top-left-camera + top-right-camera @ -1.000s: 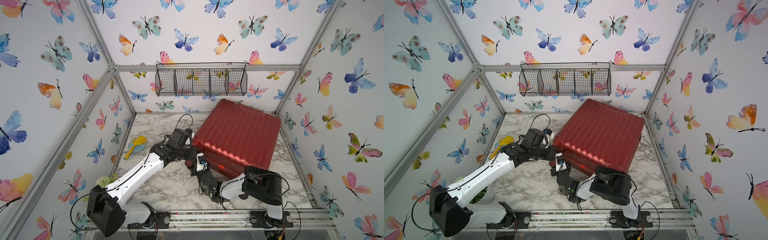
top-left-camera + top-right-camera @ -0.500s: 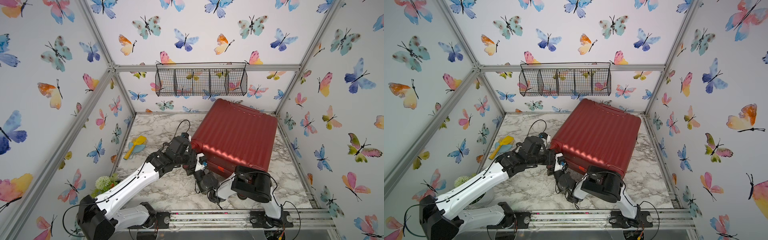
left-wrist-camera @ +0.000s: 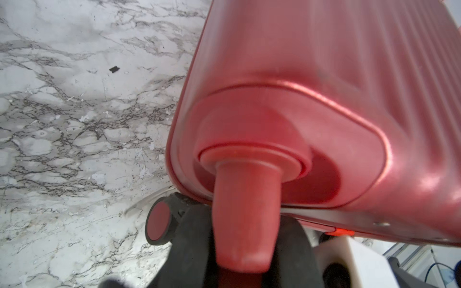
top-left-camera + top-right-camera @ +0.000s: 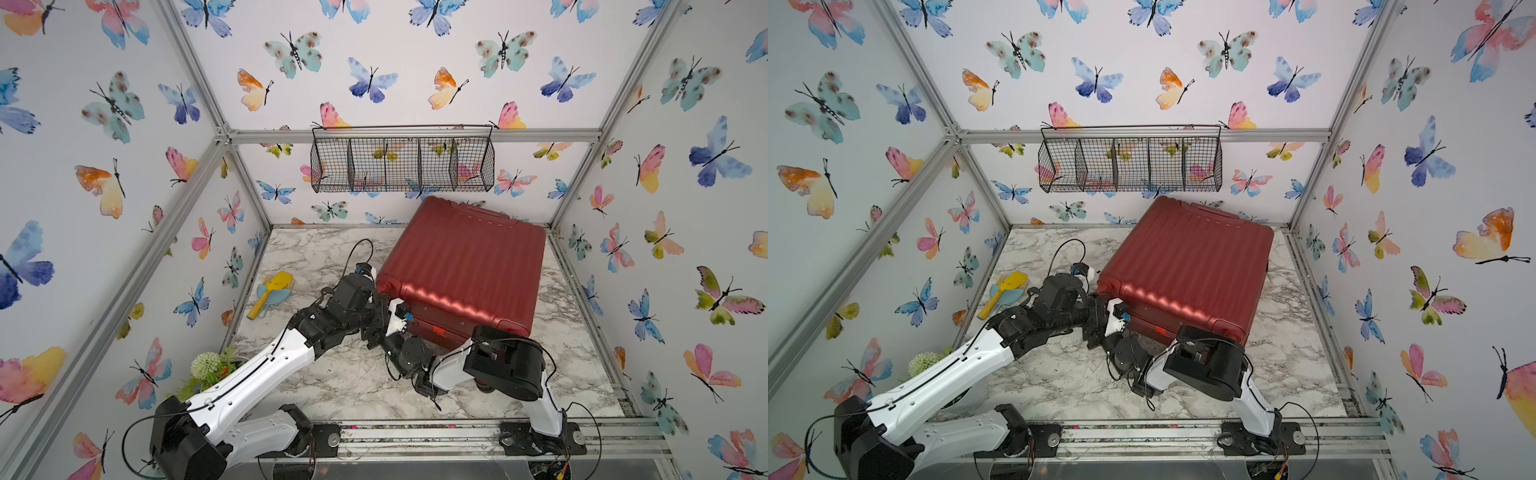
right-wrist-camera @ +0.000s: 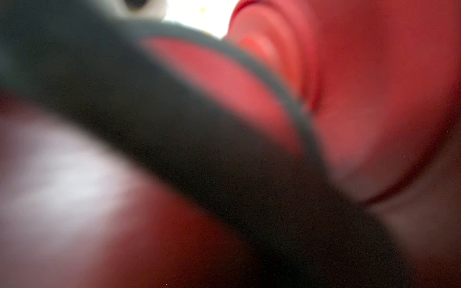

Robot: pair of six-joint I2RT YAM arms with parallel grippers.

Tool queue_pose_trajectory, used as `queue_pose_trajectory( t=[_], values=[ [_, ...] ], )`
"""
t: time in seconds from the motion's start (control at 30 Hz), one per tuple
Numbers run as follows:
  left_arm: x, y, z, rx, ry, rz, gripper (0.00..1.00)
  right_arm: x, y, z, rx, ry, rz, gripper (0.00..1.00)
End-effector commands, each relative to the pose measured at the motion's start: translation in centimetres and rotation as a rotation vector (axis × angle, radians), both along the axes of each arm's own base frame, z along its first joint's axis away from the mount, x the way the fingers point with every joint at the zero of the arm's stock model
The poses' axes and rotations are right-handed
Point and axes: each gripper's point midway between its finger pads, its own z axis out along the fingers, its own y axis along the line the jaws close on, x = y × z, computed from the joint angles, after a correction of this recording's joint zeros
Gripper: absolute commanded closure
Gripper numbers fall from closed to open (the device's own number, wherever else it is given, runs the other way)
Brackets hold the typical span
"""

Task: Close the suitcase zippers
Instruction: Zip the zipper on the suitcase, then place the suitcase at the center of the board.

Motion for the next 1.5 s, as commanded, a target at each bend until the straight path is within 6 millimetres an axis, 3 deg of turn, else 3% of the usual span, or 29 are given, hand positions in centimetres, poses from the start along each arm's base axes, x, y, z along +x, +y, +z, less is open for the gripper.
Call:
queue_pose_trajectory(
  t=[0.0,0.1,0.2,0.3,0.4,0.53,0.67,0.8,0.87,0.97,1.0,1.17,1.27,1.37,1.47],
  values=[
    [-3.2,-5.9,8.8,-0.357,-0.123,-0.287,1.0,-5.1,2.1,-0.1,-0.18,0.034,0.251,0.25],
    [-1.3,-4.0,8.8,-0.35,-0.181,-0.259,1.0,-5.4,-0.8,-2.5,-0.368,0.23,0.21,0.22],
    [-0.7,-3.5,8.6,-0.346,-0.254,-0.274,1.0,-6.5,-4.3,-4.6,-0.532,0.432,0.179,0.17],
    [-0.9,-3.6,9.4,-0.373,-0.31,-0.302,0.98,-8.8,-7.5,-4.9,-0.614,0.594,0.206,0.15],
    [-1.1,-3.7,9.8,-0.396,-0.348,-0.318,0.97,-10.5,-9.3,-2.4,-0.523,0.702,0.242,0.14],
    [-1.7,-3.7,9.7,-0.422,-0.372,-0.349,0.92,-10.3,-10.0,4.1,-0.448,0.73,0.218,0.12],
    [-2.5,-3.8,8.9,-0.454,-0.379,-0.378,0.9,-7.6,-11.7,6.5,-0.479,0.842,0.06,0.11],
    [-4.1,-4.3,7.3,-0.486,-0.365,-0.44,0.83,-4.5,-11.3,9.4,-0.37,0.861,-0.033,0.1],
    [-4.8,-4.4,7.0,-0.505,-0.379,-0.445,0.8,-2.7,-11.5,9.8,-0.351,0.873,-0.101,0.09],
    [-6.0,-5.2,6.6,-0.526,-0.39,-0.443,0.78,-1.7,-10.7,9.6,-0.363,0.916,-0.16,0.08],
    [-7.3,-5.9,6.8,-0.541,-0.416,-0.473,0.77,-1.7,-10.4,9.0,-0.374,0.938,-0.168,0.08],
    [-10.2,-8.0,5.0,-0.445,-0.46,-0.517,0.59,-2.3,-11.8,5.5,-0.483,1.038,-0.266,0.09],
    [-11.3,-7.5,4.4,-0.422,-0.482,-0.536,0.43,-2.6,-12.2,4.3,-0.492,1.062,-0.28,0.1],
    [-11.5,-5.6,4.3,-0.403,-0.504,-0.494,0.31,-3.3,-12.7,3.4,-0.522,1.104,-0.303,0.12],
    [-11.4,-3.9,4.1,-0.417,-0.549,-0.442,0.27,-3.6,-12.1,3.2,-0.543,1.115,-0.327,0.12]
  ],
)
